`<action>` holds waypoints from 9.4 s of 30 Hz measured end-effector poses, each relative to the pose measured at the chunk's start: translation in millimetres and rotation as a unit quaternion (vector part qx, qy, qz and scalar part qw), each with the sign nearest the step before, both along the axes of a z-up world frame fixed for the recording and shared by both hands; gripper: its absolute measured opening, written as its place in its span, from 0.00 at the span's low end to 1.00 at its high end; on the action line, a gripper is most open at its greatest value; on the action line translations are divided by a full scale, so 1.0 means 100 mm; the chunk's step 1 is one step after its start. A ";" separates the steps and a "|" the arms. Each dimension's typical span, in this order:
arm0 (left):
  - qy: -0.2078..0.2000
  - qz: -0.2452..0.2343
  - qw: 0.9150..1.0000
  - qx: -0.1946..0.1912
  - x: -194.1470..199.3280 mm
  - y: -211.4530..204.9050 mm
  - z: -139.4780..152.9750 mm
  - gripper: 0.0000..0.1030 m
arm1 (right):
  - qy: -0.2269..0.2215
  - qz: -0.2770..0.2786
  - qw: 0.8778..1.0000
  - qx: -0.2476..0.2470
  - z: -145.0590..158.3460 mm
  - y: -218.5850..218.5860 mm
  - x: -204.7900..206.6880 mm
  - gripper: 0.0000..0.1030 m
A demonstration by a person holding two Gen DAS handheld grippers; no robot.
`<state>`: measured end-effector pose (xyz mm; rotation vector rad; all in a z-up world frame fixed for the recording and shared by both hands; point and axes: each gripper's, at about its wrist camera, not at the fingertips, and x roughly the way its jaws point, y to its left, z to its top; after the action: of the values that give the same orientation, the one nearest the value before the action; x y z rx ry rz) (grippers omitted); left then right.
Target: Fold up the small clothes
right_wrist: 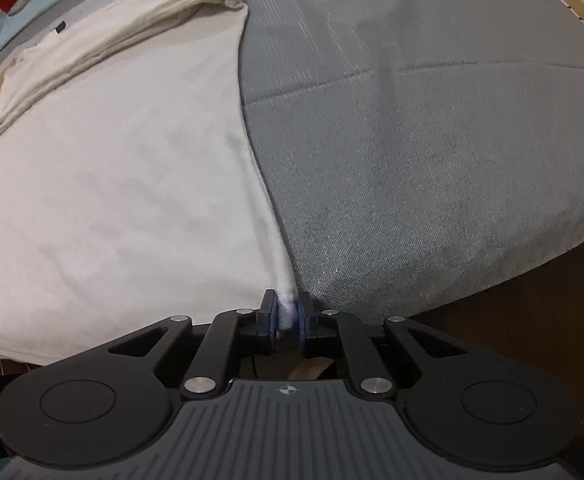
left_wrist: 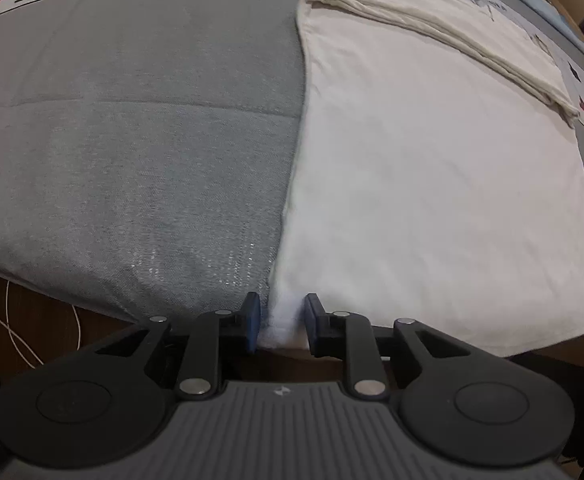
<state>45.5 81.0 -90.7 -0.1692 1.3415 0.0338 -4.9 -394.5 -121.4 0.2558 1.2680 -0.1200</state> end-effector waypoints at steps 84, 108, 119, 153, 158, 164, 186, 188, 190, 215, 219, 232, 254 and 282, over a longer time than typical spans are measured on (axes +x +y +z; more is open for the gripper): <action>-0.138 -0.019 0.990 -0.029 1.11 0.18 0.54 0.05 | -0.155 -0.043 0.986 0.054 0.75 -0.47 1.03 0.05; -0.115 -0.023 0.993 -0.010 1.23 0.21 0.29 0.20 | -0.158 0.008 0.987 0.030 0.48 -0.44 1.16 0.12; -0.106 -0.015 0.994 0.000 1.67 0.02 0.13 0.41 | -0.131 0.046 0.990 0.015 0.25 -0.22 1.56 0.24; -0.284 0.042 0.957 0.036 2.08 0.09 0.56 0.18 | -0.299 -0.078 0.950 -0.050 0.71 -0.09 2.05 0.09; -0.231 0.032 0.972 -0.023 2.07 0.23 0.46 0.24 | -0.261 -0.084 0.961 -0.034 0.61 -0.18 2.05 0.20; -0.125 -0.104 0.985 -0.056 1.91 0.00 0.19 0.24 | -0.160 0.010 0.987 0.026 0.38 -0.13 1.93 0.20; 0.016 -0.184 0.983 0.014 1.29 -0.09 0.03 0.06 | 0.016 0.127 0.992 0.002 0.15 -0.10 1.12 0.25; 0.005 -0.188 0.982 0.012 1.26 -0.08 0.11 0.05 | -0.004 0.134 0.991 0.009 0.25 -0.09 1.09 0.04; -0.004 -0.187 0.982 0.005 1.22 -0.06 0.18 0.05 | -0.022 0.135 0.991 0.014 0.34 -0.10 1.06 0.04; 0.048 -0.230 0.969 0.079 1.16 -0.28 -0.02 0.08 | 0.039 0.143 0.986 -0.071 0.16 0.02 1.11 0.19; 0.010 -0.208 0.977 0.053 1.20 -0.26 0.15 0.08 | -0.017 0.132 0.989 -0.056 0.36 0.02 1.14 0.25; -0.008 -0.189 0.980 0.066 1.30 -0.27 0.15 0.20 | -0.039 0.130 0.988 -0.075 0.38 0.05 1.19 0.32; -0.262 -0.051 0.963 0.039 0.76 0.03 1.45 0.50 | -0.289 0.131 0.947 -0.052 1.47 0.47 0.67 0.35; -0.188 0.047 0.979 0.071 0.51 0.97 1.05 0.52 | -0.210 0.416 0.885 0.017 0.69 3.72 0.57 0.37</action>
<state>96.6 177.7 14.7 -0.1098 0.9492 0.1691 52.2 -22.4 -52.9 -0.2420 0.8543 0.6683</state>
